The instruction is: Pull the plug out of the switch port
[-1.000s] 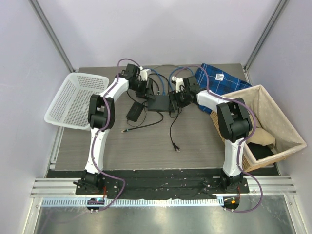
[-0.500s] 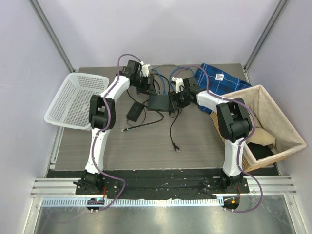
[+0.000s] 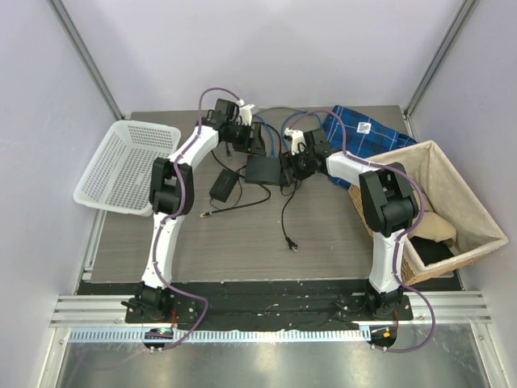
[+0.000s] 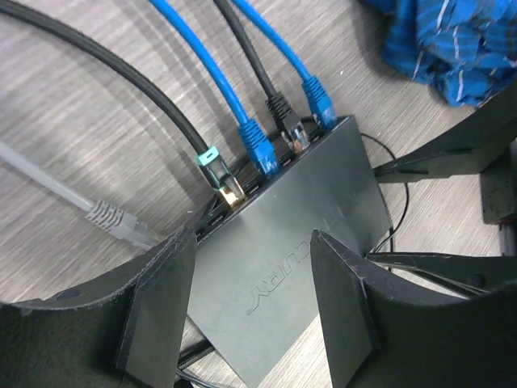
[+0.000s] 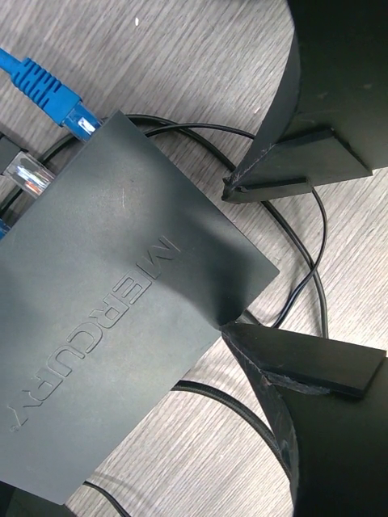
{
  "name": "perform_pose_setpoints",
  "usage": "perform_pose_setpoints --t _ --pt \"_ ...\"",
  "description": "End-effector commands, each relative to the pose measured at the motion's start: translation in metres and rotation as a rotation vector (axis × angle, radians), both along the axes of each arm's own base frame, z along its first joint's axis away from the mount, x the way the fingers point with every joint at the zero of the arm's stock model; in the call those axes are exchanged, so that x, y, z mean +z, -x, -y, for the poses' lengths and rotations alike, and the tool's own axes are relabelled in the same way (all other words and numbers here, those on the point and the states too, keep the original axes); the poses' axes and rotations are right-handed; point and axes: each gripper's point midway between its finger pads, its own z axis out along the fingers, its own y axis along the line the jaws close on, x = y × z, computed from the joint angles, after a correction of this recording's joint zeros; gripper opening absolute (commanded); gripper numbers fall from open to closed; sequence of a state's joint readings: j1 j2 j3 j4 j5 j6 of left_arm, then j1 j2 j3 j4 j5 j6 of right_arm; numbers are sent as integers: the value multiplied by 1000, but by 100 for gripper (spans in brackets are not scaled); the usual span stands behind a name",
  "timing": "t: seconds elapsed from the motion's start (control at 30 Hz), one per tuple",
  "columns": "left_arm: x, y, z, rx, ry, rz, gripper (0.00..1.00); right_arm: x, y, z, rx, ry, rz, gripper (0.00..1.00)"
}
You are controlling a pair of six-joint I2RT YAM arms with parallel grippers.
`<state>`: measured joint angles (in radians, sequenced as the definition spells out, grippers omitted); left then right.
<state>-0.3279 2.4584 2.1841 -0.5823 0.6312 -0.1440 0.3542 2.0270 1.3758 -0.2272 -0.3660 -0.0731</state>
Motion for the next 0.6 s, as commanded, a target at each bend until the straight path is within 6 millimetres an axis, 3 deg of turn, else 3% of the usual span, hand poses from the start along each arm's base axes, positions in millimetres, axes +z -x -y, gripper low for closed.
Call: perform_pose_setpoints --t 0.0,0.13,0.17,0.23,0.3,0.43,0.47,0.53,0.57 --pt "-3 12 1 -41 2 -10 63 -8 20 3 37 36 -38 69" --pt "-3 28 -5 -60 -17 -12 63 -3 22 5 36 38 -31 70" --pt "-12 37 -9 -63 -28 -36 63 -3 24 6 37 40 -33 70" --pt "-5 46 -11 -67 -24 -42 62 -1 27 8 36 43 -43 71" --pt "-10 64 -14 -71 -22 -97 62 6 30 7 55 35 -46 72" --pt "-1 101 -19 -97 9 -155 62 11 40 10 100 49 -59 72" --pt "12 106 -20 -103 20 -133 62 11 41 11 104 53 -59 71" --pt "12 121 -24 -110 23 -156 62 10 42 11 112 53 -55 71" --pt "24 126 -25 -116 34 -142 62 11 41 11 109 51 -54 72"
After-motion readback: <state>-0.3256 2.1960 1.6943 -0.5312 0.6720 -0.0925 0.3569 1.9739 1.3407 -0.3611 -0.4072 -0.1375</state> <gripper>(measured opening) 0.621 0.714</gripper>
